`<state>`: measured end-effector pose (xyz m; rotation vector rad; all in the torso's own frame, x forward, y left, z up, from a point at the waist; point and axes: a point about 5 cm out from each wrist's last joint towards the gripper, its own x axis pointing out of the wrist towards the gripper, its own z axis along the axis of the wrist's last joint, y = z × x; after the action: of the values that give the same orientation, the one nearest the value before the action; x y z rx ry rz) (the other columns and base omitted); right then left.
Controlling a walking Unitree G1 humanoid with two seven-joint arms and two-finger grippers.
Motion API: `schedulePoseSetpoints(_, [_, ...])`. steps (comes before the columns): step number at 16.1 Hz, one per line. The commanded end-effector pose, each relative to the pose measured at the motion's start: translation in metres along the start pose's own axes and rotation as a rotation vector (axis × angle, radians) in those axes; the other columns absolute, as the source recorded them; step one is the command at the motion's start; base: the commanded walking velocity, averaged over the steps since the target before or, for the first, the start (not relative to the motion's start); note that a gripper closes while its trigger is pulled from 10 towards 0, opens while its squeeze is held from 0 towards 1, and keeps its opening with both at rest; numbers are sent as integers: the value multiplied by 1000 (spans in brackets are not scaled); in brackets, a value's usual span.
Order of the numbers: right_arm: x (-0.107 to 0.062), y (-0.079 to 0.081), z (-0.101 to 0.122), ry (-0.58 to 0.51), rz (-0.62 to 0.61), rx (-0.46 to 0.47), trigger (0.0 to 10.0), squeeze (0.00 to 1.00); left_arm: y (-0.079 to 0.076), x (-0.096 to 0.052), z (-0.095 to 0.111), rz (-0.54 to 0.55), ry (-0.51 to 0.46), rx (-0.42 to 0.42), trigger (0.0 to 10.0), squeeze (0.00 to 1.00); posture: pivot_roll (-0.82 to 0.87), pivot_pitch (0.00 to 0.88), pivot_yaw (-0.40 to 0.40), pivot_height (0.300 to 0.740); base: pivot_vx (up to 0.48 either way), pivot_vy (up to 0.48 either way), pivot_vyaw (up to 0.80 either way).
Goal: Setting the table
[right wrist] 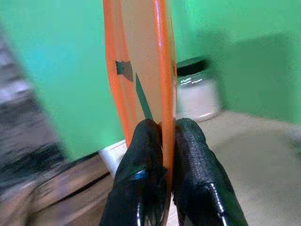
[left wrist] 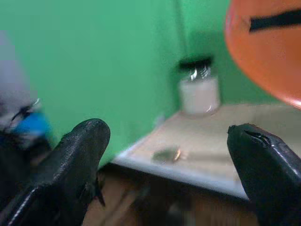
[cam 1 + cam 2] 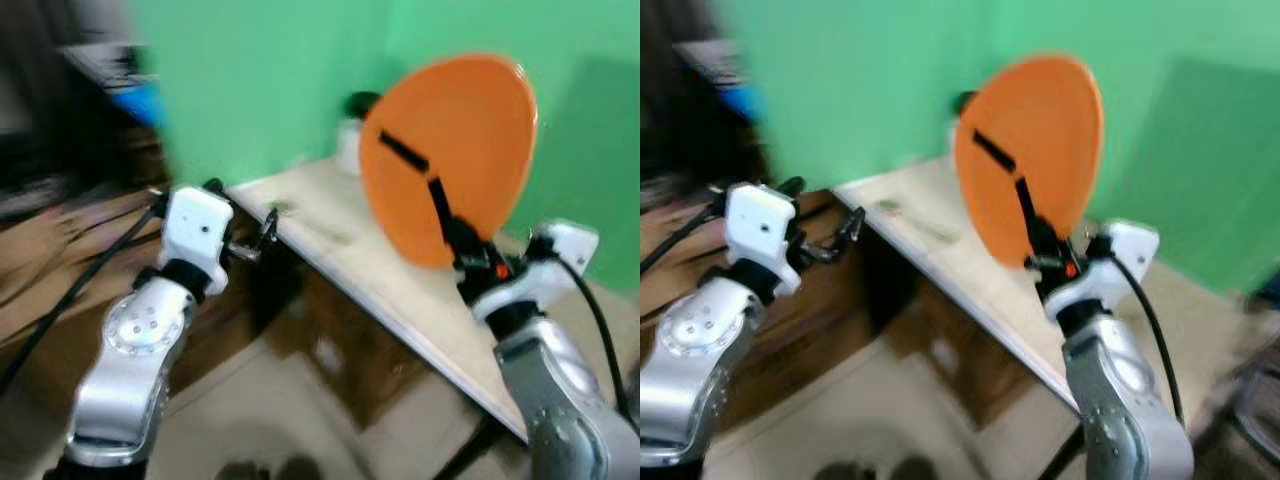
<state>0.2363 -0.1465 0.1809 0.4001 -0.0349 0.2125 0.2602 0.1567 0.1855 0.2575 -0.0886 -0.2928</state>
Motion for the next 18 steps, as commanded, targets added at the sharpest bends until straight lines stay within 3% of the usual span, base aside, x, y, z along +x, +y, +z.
schedulePoseSetpoints(1, [-1,0,4,-25,-1,0,10000,0,-4,4,4,-23,-11,0,10000,0,20,0,-48,740,0,0,0])
schedulePoseSetpoints(5, [5,-4,10,-39,-36,-92,10000,0,-6,8,3,-2,-12,-60,10000,0,10,0,-60,740,0,0,-316])
schedulePoseSetpoints(7, [8,-4,14,-50,-30,-68,10000,0,-7,10,2,0,-12,-77,10000,0,-3,0,-61,740,0,0,-800])
schedulePoseSetpoints(10, [10,-7,19,-61,-49,-59,10000,0,-11,15,2,18,-21,-83,10000,0,-17,0,-68,740,0,0,0])
schedulePoseSetpoints(12, [11,-9,25,-107,-112,-110,10000,0,-12,15,1,33,-18,-94,10000,0,-31,0,-64,740,0,0,-800])
schedulePoseSetpoints(18, [12,-7,21,-83,-78,-136,10000,0,-6,18,2,56,-28,-91,10000,0,-32,0,-72,740,0,0,-800])
